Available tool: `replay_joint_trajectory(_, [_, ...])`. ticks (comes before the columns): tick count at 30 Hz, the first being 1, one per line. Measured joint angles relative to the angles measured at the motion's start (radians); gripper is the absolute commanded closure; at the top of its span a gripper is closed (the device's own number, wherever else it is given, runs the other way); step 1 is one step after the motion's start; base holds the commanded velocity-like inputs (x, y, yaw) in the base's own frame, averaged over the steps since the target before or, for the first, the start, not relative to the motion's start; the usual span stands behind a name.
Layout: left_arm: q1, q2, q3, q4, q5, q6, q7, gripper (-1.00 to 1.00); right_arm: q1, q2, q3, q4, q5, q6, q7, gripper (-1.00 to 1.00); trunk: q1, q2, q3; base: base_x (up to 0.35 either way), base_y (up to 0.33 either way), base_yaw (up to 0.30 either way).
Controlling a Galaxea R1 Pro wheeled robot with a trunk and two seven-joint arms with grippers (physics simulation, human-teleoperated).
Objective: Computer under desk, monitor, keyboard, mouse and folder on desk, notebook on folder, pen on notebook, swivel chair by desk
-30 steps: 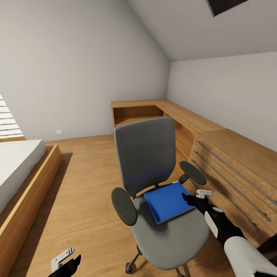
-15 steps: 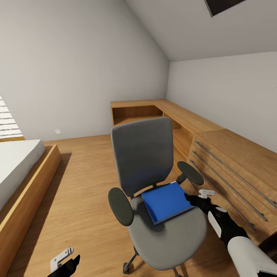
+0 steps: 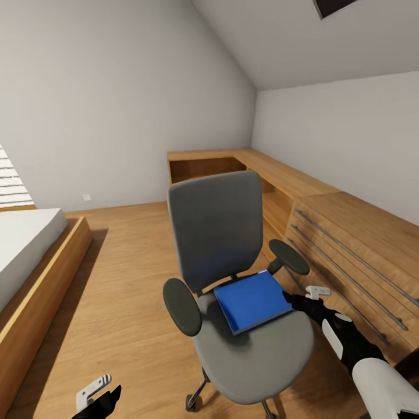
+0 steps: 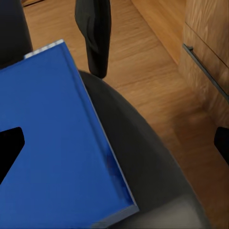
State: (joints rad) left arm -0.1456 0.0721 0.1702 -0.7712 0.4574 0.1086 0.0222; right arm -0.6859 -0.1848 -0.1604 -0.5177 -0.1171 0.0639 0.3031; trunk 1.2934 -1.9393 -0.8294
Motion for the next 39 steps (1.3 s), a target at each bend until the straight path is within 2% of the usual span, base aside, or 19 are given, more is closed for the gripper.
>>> replay_joint_trajectory(7, [0.000, 0.000, 0.000, 0.000, 0.000, 0.000, 0.000, -1.00, 0.000, -0.001, 0.000, 0.000, -0.001, 0.000, 0.000, -1.00, 0.027, -0.049, -0.022, 0.000, 0.000, 0.000])
replay_joint_trajectory(16, [0.000, 0.000, 0.000, 0.000, 0.000, 0.000, 0.000, -1.00, 0.000, 0.002, 0.003, 0.000, -0.002, -0.002, 0.003, -1.00, 0.027, -0.049, -0.022, 0.000, 0.000, 0.000])
replay_joint_trajectory(24, [0.000, 0.000, 0.000, 0.000, 0.000, 0.000, 0.000, -1.00, 0.000, 0.004, 0.004, 0.000, 0.002, -0.004, 0.057, -1.00, 0.027, -0.049, -0.022, 0.000, 0.000, 0.000])
replay_joint_trajectory(39, [0.000, 0.000, 0.001, 0.000, 0.000, -0.001, 0.000, -1.00, 0.000, 0.006, 0.005, 0.001, 0.005, -0.005, 0.063, -1.00, 0.027, -0.049, -0.022, 0.000, 0.000, 0.000])
